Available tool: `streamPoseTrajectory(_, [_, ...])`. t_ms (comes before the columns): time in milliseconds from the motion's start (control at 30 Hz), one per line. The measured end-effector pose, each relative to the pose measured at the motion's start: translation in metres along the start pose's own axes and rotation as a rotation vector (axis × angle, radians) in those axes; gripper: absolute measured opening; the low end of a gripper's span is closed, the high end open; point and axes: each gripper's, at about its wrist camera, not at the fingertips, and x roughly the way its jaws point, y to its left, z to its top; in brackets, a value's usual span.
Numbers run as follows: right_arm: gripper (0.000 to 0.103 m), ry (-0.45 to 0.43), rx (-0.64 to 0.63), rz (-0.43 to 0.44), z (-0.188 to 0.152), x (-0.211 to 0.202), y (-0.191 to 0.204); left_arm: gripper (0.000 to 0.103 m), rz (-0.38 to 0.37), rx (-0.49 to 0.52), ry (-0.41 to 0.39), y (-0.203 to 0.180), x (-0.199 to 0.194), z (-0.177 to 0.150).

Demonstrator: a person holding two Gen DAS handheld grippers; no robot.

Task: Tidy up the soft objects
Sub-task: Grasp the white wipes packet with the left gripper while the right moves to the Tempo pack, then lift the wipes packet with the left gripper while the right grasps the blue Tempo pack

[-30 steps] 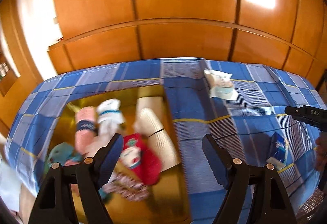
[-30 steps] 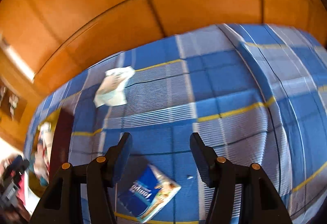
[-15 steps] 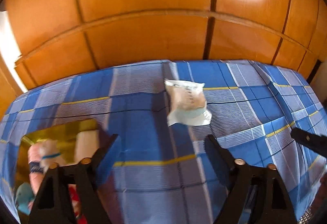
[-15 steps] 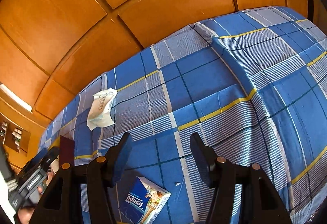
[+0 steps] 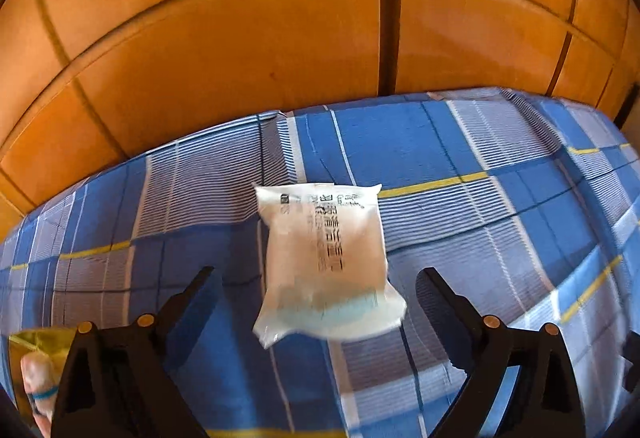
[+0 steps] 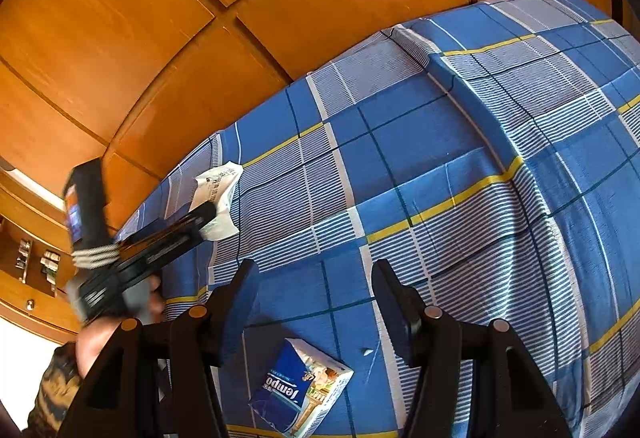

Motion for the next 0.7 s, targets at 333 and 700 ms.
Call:
streamPoseTrajectory(333, [0.059, 0.011, -0.007, 0.012, 0.001, 0.002, 0.001, 0.064, -0.083, -0.076, 0.043, 0.016, 0.014, -0.011])
streamPoseTrajectory(700, [0.059, 0.084, -0.032, 0.005, -0.005, 0.011, 0.003, 0.064, -0.045, -0.096, -0.067, 0.022, -0.073, -0.062])
